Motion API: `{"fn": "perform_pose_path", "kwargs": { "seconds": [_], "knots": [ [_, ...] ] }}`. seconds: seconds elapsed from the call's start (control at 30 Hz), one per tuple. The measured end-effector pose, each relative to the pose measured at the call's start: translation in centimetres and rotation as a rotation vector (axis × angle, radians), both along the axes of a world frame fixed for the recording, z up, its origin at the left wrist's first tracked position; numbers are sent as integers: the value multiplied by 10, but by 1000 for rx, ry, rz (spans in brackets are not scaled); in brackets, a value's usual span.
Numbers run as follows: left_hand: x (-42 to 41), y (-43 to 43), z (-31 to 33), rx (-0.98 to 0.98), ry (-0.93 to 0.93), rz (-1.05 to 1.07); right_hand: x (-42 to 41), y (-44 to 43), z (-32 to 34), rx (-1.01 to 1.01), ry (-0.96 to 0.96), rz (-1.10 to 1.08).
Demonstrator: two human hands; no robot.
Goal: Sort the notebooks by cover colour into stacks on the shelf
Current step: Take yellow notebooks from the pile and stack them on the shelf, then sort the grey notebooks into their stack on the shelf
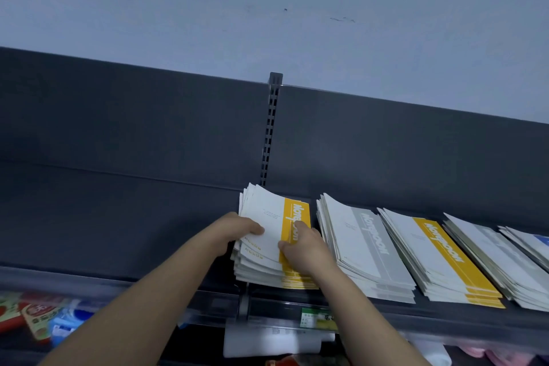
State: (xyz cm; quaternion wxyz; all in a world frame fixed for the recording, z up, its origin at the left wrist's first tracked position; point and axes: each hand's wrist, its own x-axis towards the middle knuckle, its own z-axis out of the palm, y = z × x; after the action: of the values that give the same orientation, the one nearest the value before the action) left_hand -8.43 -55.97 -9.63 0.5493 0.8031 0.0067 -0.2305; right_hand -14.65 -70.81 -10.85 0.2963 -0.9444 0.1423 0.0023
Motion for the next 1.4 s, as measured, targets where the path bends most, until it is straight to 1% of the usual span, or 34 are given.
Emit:
{"fn": "perform_pose_path", "kwargs": {
  "seconds": [0.07, 0.17, 0.23, 0.33, 0.4, 0.43, 0.5, 0.57, 0.67, 0.8, 0.9, 1.0, 1.07, 1.13, 1.17, 1.23, 1.27, 1.3, 1.33, 1.37, 1.4],
  "knots": [
    [1, 2, -1, -40, -5, 11, 2, -1, 0, 34, -2, 0],
    [1, 5, -3, -144, -45, 92, 7, -1, -3, 106, -39, -15],
    [-1, 9, -2, -224, -132, 113, 9, 2, -1, 202, -166, -66],
    [-10, 19, 3, -370, -307, 117, 17, 8, 9, 414, -385, -189],
    [-14, 28, 9, -469, -389, 95, 21, 12, 20, 533, -448, -197],
    [-15, 32, 11, -489, -422, 79, 22, 15, 26, 562, -472, -178],
    [-15, 42, 12, -464, -472, 47, 25, 17, 29, 572, -514, -120],
    [-14, 50, 12, -391, -520, 27, 26, 20, 26, 519, -534, -70],
    [-15, 55, 9, -408, -574, 26, 26, 27, 19, 484, -543, -4],
    [-16, 53, 12, -500, -683, 24, 20, 31, 23, 571, -580, 33],
    [-16, 50, 15, -506, -774, 8, 15, 34, 33, 650, -643, 37],
    [-14, 47, 17, -496, -811, 25, 16, 36, 41, 667, -683, 59],
    [-12, 46, 19, -484, -799, 72, 15, 39, 45, 589, -685, 71],
    [-11, 46, 18, -477, -772, 114, 14, 41, 51, 383, -744, 57],
    [-10, 46, 17, -472, -761, 126, 13, 43, 56, 230, -794, 52],
    [-9, 48, 16, -469, -749, 134, 12, 48, 68, -178, -900, 40],
    [-10, 48, 16, -470, -745, 133, 12, 52, 75, -376, -923, 51],
    [-10, 48, 17, -467, -743, 132, 12, 57, 82, -528, -896, 83],
    [-10, 48, 18, -462, -744, 129, 12, 61, 88, -628, -827, 137],
    [-10, 48, 19, -454, -747, 124, 12, 65, 92, -681, -734, 195],
    [-10, 49, 20, -446, -748, 119, 13, 69, 94, -685, -650, 243]
  ]
}}
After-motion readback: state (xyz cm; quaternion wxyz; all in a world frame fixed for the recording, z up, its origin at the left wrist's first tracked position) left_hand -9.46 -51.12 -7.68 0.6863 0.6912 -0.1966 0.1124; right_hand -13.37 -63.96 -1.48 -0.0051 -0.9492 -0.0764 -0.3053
